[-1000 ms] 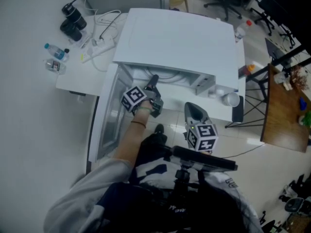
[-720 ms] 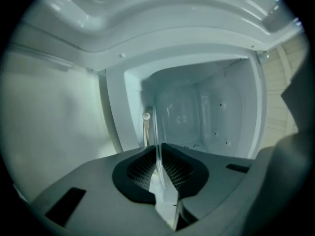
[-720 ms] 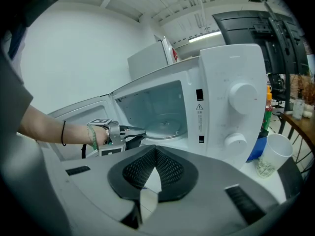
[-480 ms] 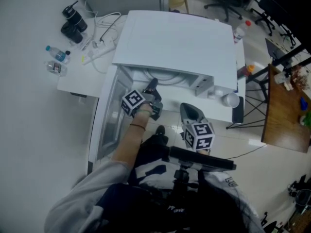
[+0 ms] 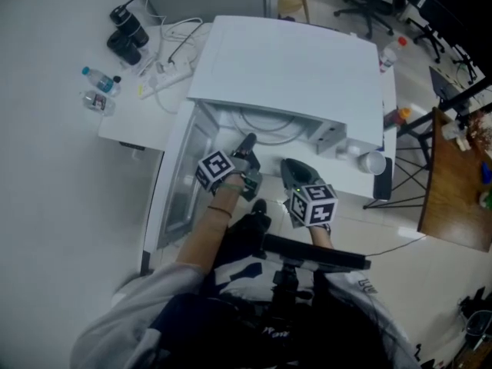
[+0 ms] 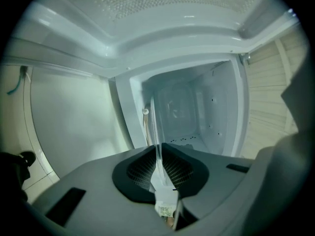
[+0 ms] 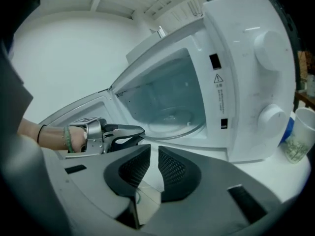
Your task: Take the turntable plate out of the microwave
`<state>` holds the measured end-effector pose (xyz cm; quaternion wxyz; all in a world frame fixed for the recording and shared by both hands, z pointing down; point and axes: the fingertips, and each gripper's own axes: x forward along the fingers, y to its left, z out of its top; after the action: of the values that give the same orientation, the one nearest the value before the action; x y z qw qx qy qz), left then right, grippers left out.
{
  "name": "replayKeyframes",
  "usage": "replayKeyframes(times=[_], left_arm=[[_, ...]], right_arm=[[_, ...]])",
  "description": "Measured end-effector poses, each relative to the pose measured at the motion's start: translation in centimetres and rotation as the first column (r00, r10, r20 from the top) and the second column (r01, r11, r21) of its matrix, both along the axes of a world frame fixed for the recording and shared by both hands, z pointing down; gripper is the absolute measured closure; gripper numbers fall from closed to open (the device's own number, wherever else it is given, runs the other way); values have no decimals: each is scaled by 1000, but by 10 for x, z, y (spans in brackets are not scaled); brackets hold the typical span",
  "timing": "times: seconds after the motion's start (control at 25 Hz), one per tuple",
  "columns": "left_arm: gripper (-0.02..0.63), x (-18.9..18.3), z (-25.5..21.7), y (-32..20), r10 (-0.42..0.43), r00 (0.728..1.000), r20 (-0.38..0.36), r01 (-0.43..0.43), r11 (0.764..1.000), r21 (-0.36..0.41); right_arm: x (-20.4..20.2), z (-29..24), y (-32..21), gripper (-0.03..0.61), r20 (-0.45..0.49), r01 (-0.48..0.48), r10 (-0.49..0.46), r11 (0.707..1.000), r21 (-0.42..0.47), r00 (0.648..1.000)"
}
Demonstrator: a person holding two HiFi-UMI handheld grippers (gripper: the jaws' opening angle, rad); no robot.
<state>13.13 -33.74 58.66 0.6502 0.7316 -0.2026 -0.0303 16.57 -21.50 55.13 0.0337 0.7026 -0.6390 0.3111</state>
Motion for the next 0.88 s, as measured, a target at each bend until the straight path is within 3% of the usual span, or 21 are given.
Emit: replayKeyframes(times=[0.2, 0.36, 0.52, 0.6, 0.68, 0.76, 0.88], left_arm=[[580, -7, -1, 6, 2, 1000, 7, -2, 1000, 7], [580, -9, -12, 12, 22, 1000, -9, -22, 1000, 20], [580, -13, -16, 13, 22, 1000, -20, -22, 1000, 6], [580, -13, -19, 12, 24, 999, -27, -24, 1000, 9], [580, -14, -15, 10, 26, 999, -30, -25, 1000, 18], [580, -14, -14, 10, 33, 999, -37, -32, 999, 30], [580, -16, -14, 13, 46, 999, -24, -45, 999, 27]], right_arm=[[-3, 22, -14, 437, 212, -30, 31, 1000, -8, 977], [4, 31, -25, 433, 373, -95, 84, 995, 11, 924], [5, 32, -34, 426, 454, -101, 76, 994, 31, 888], [2, 29, -35, 422, 519, -117, 70, 991, 59, 852], [1, 22, -36, 422, 605, -152, 66, 984, 93, 794], [4, 21, -37, 419, 639, -177, 76, 980, 95, 765], [11, 30, -43, 419, 632, -194, 104, 978, 74, 768]])
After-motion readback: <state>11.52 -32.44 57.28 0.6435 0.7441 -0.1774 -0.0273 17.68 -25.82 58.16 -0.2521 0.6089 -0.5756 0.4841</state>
